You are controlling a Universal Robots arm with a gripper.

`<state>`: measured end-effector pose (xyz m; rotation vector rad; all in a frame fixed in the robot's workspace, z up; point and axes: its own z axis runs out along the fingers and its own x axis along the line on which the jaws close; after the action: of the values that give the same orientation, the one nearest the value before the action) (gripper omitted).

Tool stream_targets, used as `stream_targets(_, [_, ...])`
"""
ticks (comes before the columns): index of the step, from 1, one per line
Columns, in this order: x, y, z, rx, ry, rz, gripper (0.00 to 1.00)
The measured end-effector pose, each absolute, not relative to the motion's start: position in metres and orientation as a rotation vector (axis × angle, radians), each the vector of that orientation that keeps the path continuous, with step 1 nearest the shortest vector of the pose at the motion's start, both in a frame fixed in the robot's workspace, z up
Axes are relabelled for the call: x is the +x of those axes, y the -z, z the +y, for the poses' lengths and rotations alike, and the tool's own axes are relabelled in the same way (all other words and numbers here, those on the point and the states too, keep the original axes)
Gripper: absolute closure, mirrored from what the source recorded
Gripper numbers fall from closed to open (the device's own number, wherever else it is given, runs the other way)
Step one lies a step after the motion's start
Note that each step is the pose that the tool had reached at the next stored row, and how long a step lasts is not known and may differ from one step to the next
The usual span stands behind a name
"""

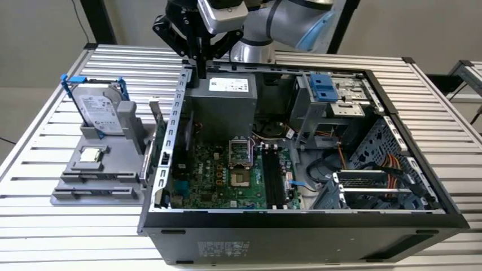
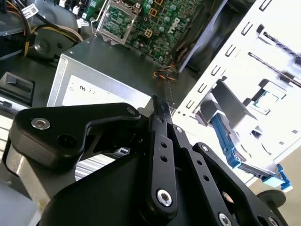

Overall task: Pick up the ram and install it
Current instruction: 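Reach for the ram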

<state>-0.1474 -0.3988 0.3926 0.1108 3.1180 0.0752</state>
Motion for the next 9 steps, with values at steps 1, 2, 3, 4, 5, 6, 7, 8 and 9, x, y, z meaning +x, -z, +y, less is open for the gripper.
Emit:
stream_targets(1, [-0.1485, -0.3926, -0.3988, 0.111, -0.075, 3.118, 1.00])
stream_targets(2, [-0.1496, -0.3926, -0.3988, 0.111, -0.075, 3.118, 1.00])
stream_targets(3, [-0.1506, -0.3926, -0.3988, 0.111, -0.075, 3.118, 1.00])
stream_targets(4, [-0.1518, -0.3926, -0.3988, 0.111, -0.075, 3.118, 1.00])
stream_targets(5, [-0.1529, -0.3926, -0.3988, 0.111, -0.075, 3.118, 1.00])
stream_targets(6, [-0.1538, -0.3926, -0.3988, 0.111, -0.075, 3.118, 1.00])
stream_targets(7, [-0.1547, -0.3926, -0.3988, 0.111, -0.075, 3.118, 1.00])
stream_targets(8, [-0.1556, -0.3926, -0.3988, 0.111, -0.075, 3.118, 1.00])
stream_targets(9, [-0.1565, -0.3926, -0.3988, 0.111, -0.075, 3.118, 1.00])
